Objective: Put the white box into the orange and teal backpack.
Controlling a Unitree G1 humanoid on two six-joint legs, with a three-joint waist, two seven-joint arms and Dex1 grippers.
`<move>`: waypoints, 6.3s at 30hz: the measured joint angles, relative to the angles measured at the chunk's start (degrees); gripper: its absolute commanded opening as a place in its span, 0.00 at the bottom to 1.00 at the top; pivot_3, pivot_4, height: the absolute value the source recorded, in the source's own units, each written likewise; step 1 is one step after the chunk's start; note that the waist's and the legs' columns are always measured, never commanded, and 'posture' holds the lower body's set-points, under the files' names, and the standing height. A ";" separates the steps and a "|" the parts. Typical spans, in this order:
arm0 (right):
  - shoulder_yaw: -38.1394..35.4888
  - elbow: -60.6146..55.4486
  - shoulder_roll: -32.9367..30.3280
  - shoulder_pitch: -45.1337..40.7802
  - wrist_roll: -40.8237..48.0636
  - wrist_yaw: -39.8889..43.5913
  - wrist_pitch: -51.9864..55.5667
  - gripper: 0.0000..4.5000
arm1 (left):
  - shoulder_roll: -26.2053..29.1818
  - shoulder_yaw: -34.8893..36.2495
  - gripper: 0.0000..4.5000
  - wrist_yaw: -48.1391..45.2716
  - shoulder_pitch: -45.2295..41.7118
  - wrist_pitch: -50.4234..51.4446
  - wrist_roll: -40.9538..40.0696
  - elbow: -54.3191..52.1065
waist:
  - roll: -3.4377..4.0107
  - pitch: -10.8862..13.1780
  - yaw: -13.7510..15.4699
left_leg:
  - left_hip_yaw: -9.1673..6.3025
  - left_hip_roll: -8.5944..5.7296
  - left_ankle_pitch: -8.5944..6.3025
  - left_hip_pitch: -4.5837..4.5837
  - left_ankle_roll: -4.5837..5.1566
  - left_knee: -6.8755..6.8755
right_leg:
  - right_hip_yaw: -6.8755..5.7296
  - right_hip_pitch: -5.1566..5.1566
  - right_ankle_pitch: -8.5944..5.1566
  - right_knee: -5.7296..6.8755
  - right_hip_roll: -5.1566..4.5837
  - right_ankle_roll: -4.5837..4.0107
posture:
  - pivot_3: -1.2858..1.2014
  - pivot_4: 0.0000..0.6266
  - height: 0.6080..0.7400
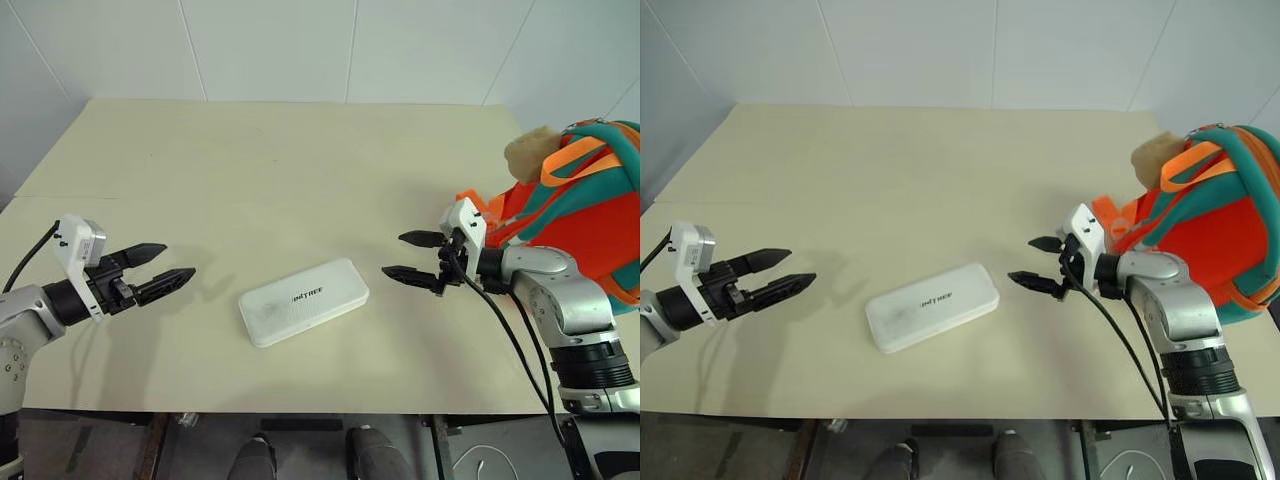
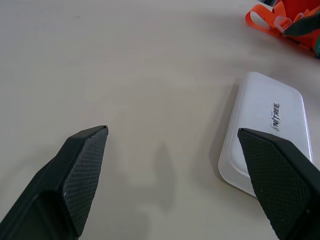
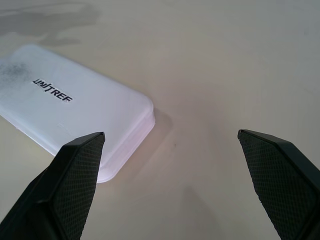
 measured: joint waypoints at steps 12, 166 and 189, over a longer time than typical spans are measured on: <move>1.57 3.84 2.30 -4.19 -1.91 -2.31 -1.47 1.00 | -1.13 -1.24 0.95 0.49 -2.05 -1.84 0.39 0.09 | 0.00 0.00 -0.12 | 0.00 0.00 0.00 0.00 0.00 0.00 | 0.00 0.00 0.00 0.01 0.00 0.00 | 0.52 0.24 1.00; 10.71 -5.42 -2.47 3.00 -9.20 -0.09 8.23 1.00 | -9.63 -24.06 0.96 -2.73 -28.62 49.20 -11.68 30.92 | -0.02 -0.02 1.88 | -0.01 -0.09 -0.02 0.03 -0.02 0.54 | 0.01 0.21 0.13 0.09 -0.03 0.20 | 0.52 0.24 1.00; -9.81 -20.32 -1.66 10.25 6.64 -7.04 20.89 1.00 | -7.00 -29.76 0.33 -9.40 -29.27 42.35 -7.92 26.25 | -0.03 -0.02 2.50 | -0.01 -0.08 -0.04 0.00 0.00 0.48 | 0.03 0.21 0.16 0.01 -0.02 0.20 | 0.52 0.24 1.00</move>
